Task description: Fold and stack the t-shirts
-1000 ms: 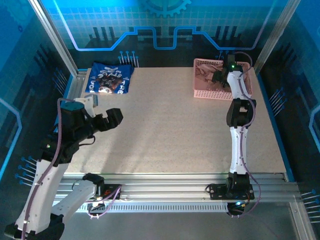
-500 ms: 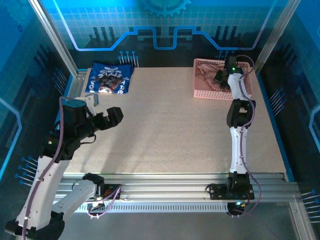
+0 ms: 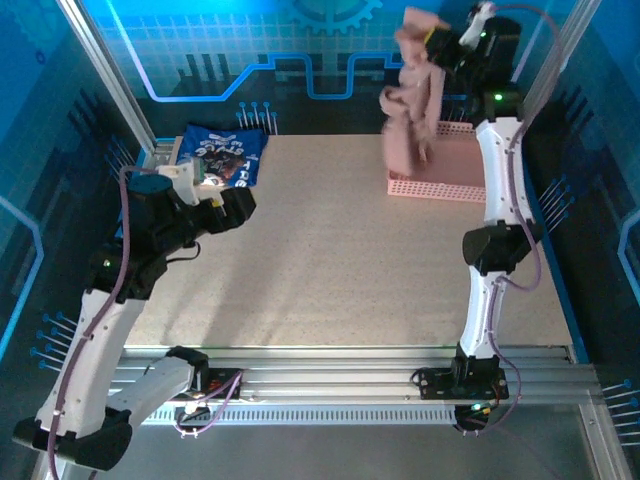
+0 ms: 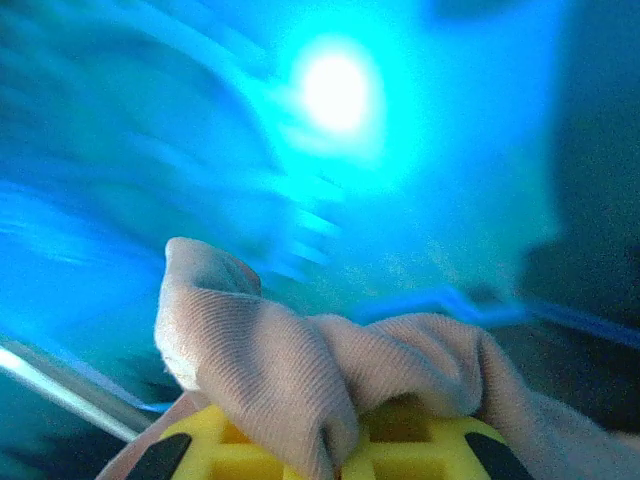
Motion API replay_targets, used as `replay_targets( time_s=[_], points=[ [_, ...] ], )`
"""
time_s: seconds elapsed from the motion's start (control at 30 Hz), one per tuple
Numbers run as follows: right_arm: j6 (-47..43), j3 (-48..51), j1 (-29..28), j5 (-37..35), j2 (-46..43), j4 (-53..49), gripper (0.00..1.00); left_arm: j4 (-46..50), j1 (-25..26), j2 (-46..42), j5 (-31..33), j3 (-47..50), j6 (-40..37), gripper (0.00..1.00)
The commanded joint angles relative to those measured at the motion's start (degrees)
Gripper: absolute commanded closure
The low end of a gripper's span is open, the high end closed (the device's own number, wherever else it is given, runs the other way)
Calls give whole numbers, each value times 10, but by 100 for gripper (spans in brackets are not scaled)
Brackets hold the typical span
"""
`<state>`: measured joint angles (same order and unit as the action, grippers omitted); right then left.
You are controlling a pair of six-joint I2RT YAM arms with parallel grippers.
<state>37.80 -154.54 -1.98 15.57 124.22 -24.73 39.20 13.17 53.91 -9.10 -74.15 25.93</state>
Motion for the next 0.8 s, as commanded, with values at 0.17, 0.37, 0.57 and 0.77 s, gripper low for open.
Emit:
replay_targets(
  time_s=[0.17, 0.37, 0.57, 0.77],
  points=[
    [113, -63, -104, 93, -109, 103, 100, -95, -5, 59, -47, -104, -42, 1],
    [123, -62, -204, 64, -148, 101, 100, -98, -5, 68, -45, -162, -48, 1],
    [73, -45, -249, 43, -148, -40, 100, -83, -7, 24, -26, -139, -51, 1],
    [11, 145, -269, 11, -194, -109, 100, -67, -7, -40, -51, -47, -43, 1]
  ],
)
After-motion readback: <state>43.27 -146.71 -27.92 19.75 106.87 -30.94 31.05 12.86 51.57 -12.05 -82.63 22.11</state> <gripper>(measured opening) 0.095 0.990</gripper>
